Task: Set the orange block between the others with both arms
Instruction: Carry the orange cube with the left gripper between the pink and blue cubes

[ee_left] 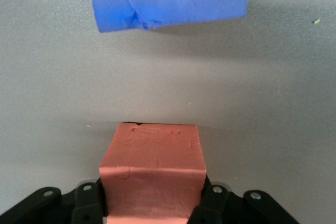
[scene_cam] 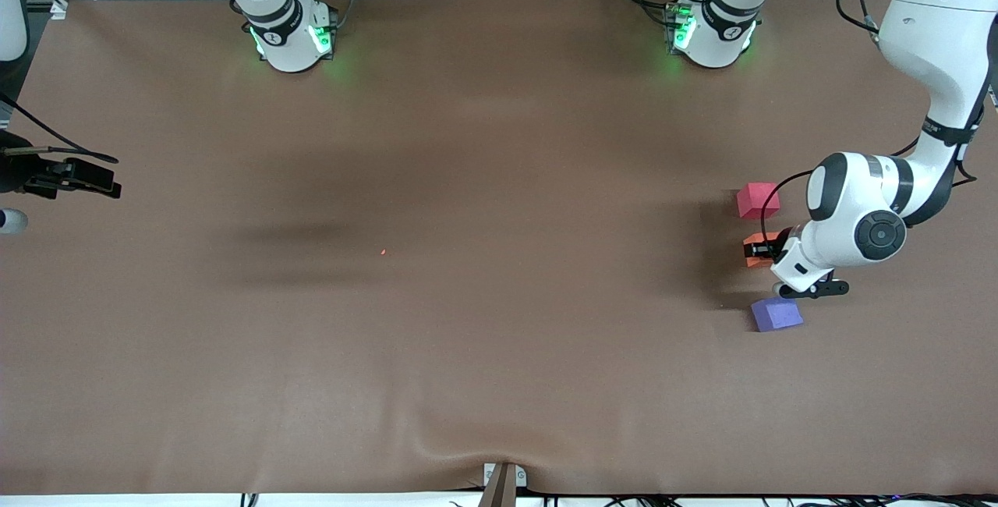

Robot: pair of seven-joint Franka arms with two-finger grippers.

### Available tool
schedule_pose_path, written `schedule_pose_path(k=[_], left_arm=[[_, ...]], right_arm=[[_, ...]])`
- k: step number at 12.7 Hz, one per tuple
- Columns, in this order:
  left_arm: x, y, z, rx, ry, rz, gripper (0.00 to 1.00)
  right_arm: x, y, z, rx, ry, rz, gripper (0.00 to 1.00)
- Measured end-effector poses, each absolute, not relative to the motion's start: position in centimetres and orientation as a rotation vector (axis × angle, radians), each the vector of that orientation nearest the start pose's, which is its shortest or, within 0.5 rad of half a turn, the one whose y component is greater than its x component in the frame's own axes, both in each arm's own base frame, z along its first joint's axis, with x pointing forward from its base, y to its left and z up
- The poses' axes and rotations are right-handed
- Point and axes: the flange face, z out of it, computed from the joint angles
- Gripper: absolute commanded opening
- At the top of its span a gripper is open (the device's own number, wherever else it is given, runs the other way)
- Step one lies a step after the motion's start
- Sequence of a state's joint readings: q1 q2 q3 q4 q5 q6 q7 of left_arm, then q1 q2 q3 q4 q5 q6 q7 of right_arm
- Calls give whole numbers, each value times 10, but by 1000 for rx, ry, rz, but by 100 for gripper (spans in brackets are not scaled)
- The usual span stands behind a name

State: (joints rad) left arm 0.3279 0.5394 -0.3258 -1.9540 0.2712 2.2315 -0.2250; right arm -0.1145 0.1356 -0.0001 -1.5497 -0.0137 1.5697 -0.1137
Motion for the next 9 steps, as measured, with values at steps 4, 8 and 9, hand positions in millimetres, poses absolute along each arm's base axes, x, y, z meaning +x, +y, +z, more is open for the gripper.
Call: schedule_pose_path(k=[4,8,9], left_arm=[[593,12,195,-3074,-92,332,17],[594,7,196,-3082,-80,316,100],[596,0,199,-3089,-65,299,100]], right_arm=[[587,-69,564,-3140,1,160,100],[587,-71,565,-3140,5,156,100],[587,-71,565,-3140,5,155,100]])
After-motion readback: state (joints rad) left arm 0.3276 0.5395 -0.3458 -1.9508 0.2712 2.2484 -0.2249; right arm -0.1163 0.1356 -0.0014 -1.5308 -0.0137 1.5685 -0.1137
